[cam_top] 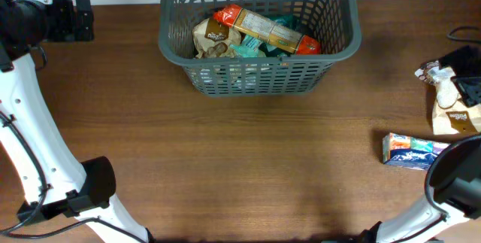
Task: Pack container
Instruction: 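Lower the spaghetti into the basket and open the right gripper, then move the right gripper to the clear rice bag at right edge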
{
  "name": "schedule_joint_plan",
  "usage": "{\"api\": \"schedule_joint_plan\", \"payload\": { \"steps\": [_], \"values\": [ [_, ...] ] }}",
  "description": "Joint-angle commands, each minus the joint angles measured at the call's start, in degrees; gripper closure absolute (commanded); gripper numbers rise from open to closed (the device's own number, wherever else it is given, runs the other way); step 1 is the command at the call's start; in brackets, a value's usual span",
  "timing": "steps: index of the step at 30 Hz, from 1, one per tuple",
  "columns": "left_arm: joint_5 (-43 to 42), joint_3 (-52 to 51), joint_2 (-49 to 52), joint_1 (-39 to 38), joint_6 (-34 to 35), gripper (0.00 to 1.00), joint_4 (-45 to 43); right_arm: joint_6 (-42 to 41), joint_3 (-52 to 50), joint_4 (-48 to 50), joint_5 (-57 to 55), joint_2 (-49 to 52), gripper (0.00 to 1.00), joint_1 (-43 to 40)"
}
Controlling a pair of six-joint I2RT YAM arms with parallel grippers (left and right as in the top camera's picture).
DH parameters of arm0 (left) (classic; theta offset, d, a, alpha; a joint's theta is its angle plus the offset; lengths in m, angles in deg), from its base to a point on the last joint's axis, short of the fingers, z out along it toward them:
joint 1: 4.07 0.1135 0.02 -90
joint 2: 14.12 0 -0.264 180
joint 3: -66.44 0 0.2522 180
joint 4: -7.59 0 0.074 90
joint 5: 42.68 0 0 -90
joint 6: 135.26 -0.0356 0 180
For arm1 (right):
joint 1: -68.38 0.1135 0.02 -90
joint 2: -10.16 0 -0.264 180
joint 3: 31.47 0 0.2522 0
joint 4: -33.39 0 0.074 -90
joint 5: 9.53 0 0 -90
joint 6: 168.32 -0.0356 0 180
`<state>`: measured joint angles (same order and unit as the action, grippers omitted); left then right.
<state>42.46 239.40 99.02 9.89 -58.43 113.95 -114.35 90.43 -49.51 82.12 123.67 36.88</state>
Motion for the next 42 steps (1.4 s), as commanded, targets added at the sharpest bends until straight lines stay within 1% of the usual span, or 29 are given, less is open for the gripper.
{"api": "schedule_joint_plan", "payload": {
  "steps": [1,7,10,15,17,19,21,23,26,28,29,31,35,38,42],
  "values": [
    [0.2,-0.2,0.3,0.2,0.7,0.01,0.1,-1.0,-0.1,1.1,0.7,2.1,0.18,-1.1],
    [0.2,-0.2,0.3,0.2,0.7,0.01,0.1,-2.8,-0.1,3.7,0.9,3.8,0.18,-1.9],
    [0.2,-0.2,0.3,0.2,0.7,0.01,0.1,-5.2,-0.1,4.9,1.0,4.3,0.17,-2.3],
    [0.2,-0.2,0.3,0.2,0.7,0.01,0.1,-3.6,-0.2,6.5,-1.5,5.0,0.17,-2.3],
    [0.2,-0.2,0.3,0.2,0.7,0.01,0.1,0.8,-0.2,7.6,-2.9,5.9,0.17,-2.3],
    [0.2,-0.2,0.3,0.2,0.7,0.01,0.1,9.1,-0.2,9.5,-3.5,7.0,0.18,-2.3],
    [0.2,-0.2,0.3,0.2,0.7,0.01,0.0,15.2,-0.2,10.9,-5.2,8.4,0.24,-2.3],
    [0.2,-0.2,0.3,0.2,0.7,0.01,0.1,18.7,-0.2,11.5,-6.7,9.6,0.29,-2.3],
    [0.2,-0.2,0.3,0.2,0.7,0.01,0.1,24.1,-0.2,12.8,-6.9,11.3,0.29,-2.2],
    [0.2,-0.2,0.3,0.2,0.7,0.01,0.0,28.9,-0.2,13.7,-7.1,12.4,0.29,-2.1],
    [0.2,-0.2,0.3,0.2,0.7,0.01,0.1,32.1,-0.2,14.0,-9.0,13.4,0.28,-1.9],
    [0.2,-0.2,0.3,0.2,0.7,0.01,0.1,33.1,-0.2,14.5,-11.6,14.2,0.28,-1.9],
    [0.2,-0.2,0.3,0.2,0.7,0.01,0.1,37.0,-0.2,15.6,-12.4,15.4,0.28,-1.9],
    [0.2,-0.2,0.3,0.2,0.7,0.01,0.1,37.8,-0.2,15.9,-14.0,16.6,0.28,-1.9],
    [0.2,-0.2,0.3,0.2,0.7,0.01,0.1,44.0,-0.6,16.0,-12.7,17.7,0.28,-0.2]
  ]
}}
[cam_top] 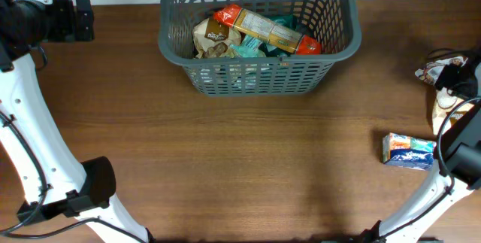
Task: Pack container
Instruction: 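Move the right gripper to the clear rice bag at right edge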
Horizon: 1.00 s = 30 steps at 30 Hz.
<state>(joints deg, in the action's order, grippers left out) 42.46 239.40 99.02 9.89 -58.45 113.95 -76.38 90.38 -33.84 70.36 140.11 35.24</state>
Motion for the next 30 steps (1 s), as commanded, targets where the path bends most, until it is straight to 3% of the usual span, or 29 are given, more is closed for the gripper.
{"api": "schedule_joint_plan", "payload": {
  "steps": [1,6,11,30],
  "values": [
    [0.2,-0.2,0.3,0.2,0.7,0.01,0.1,6.7,-0.7,0.6,-0.5,1.3,0.27,2.1],
    [0.2,-0.2,0.3,0.2,0.7,0.01,0.1,9.8,-0.7,1.9,-0.2,1.3,0.24,5.2],
    [0.2,-0.2,0.3,0.2,0.7,0.01,0.1,9.7,-0.9,3.4,-7.0,1.7,0.18,7.3],
    [0.2,-0.2,0.3,0.2,0.7,0.01,0.1,9.7,-3.0,8.3,-8.9,2.4,0.21,6.4]
  ]
}}
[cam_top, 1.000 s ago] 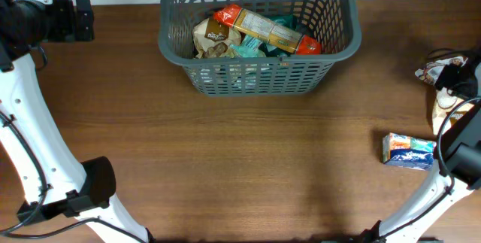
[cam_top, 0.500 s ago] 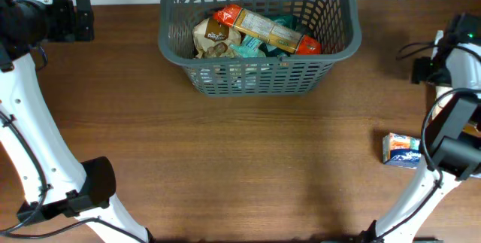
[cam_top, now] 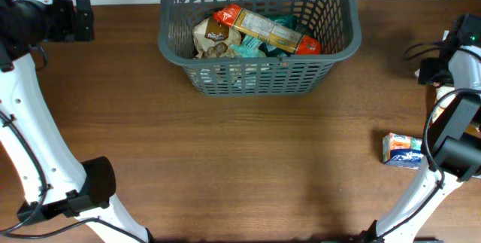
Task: Pack container
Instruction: 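Move the right gripper to the clear rice bag at right edge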
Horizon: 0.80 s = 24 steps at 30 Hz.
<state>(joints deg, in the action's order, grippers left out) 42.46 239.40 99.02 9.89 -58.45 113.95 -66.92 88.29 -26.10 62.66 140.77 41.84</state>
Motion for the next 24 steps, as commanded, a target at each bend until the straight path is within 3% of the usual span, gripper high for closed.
{"api": "schedule_joint_plan", "payload": {
  "steps": [1,8,13,21,24],
  "values": [
    [0.2,-0.2,0.3,0.2,0.7,0.01,0.1,0.2,-0.9,0.6,-1.4,1.9,0.21,-0.2],
    [0.2,-0.2,0.3,0.2,0.7,0.01,0.1,0.1,-0.9,0.8,-4.3,3.7,0.22,-0.9],
    [0.2,-0.2,0.3,0.2,0.7,0.01,0.1,-1.6,-0.9,0.7,-4.3,4.6,0.33,-2.4],
    [0.2,-0.2,0.3,0.2,0.7,0.01,0.1,-4.8,-0.9,0.5,-3.8,4.8,0.82,-3.8],
    [0.2,-0.2,0.3,0.2,0.7,0.01,0.1,-4.9,-0.9,0.1,-3.4,4.8,0.92,-3.8]
  ]
}}
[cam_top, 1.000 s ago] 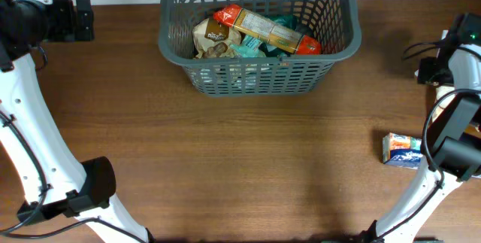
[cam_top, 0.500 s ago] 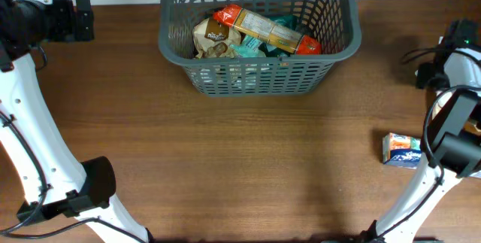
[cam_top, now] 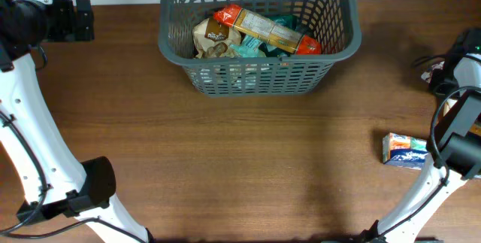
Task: Pack container
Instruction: 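Move the right gripper to the clear rice bag at right edge, then grasp the white glutinous rice bag with the right gripper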
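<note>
A grey plastic basket (cam_top: 259, 62) stands at the back middle of the table, holding an orange-ended long packet (cam_top: 267, 28), a tan snack bag (cam_top: 213, 38) and teal packets. A blue packet (cam_top: 406, 151) lies flat on the wood at the right. My right arm stands over the table's right edge, with its dark gripper end (cam_top: 438, 74) above a brown-and-white packet; only slivers of that packet (cam_top: 427, 64) show. Whether the jaws hold anything is hidden. My left gripper (cam_top: 81, 19) rests at the far left back, away from everything.
The left arm's white links and black base (cam_top: 94, 186) run down the left side. A black cable (cam_top: 421, 62) curls at the right edge. Bare wooden tabletop (cam_top: 248, 160) lies between the basket and the front edge.
The right arm's upper end has shifted slightly right and toward the front at the table's right edge. The blue packet, the basket and the left arm stand as before.
The right arm was low at the front right corner, with the brown-and-white packets and the blue packet in plain sight. It then stood over the brown-and-white packets, then reached further back, and now covers them. The basket's contents stayed the same.
</note>
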{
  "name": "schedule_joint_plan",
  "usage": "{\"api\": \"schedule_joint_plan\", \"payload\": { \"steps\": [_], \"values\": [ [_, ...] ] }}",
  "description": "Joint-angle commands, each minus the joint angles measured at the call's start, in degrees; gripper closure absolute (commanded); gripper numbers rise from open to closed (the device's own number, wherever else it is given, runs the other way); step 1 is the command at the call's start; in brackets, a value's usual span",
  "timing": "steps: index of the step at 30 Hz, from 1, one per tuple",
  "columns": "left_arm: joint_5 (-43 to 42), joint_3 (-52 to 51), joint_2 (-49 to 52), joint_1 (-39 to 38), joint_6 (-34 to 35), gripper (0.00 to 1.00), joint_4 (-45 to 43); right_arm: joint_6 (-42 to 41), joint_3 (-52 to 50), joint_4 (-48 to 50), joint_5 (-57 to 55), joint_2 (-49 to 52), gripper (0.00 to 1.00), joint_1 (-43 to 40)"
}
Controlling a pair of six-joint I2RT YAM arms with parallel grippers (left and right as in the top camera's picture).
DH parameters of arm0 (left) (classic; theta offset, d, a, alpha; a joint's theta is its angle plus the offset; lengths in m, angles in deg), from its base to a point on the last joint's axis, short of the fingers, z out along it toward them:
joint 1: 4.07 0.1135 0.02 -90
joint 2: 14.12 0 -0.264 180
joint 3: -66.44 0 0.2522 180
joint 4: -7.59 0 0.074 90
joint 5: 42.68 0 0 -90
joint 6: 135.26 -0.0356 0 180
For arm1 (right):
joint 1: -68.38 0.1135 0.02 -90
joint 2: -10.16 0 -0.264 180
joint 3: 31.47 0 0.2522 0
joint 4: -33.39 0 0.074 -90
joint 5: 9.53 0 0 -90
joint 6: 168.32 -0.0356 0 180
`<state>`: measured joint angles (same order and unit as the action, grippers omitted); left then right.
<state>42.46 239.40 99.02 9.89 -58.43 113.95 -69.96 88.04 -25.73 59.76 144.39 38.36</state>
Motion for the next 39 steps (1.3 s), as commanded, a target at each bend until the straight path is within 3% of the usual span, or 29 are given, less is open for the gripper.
{"api": "schedule_joint_plan", "payload": {
  "steps": [1,15,25,39],
  "values": [
    [0.2,-0.2,0.3,0.2,0.7,0.01,0.1,-2.1,-0.7,-0.5,-0.3,1.2,0.95,-0.3],
    [0.2,-0.2,0.3,0.2,0.7,0.01,0.1,-6.3,-0.6,-4.4,13.4,1.1,0.96,-0.3],
    [0.2,-0.2,0.3,0.2,0.7,0.01,0.1,-6.4,-0.5,-5.4,29.5,-1.4,0.96,-0.3],
    [0.2,-0.2,0.3,0.2,0.7,0.01,0.1,-10.8,3.5,-6.4,34.0,-6.1,0.96,-1.7]
  ]
}}
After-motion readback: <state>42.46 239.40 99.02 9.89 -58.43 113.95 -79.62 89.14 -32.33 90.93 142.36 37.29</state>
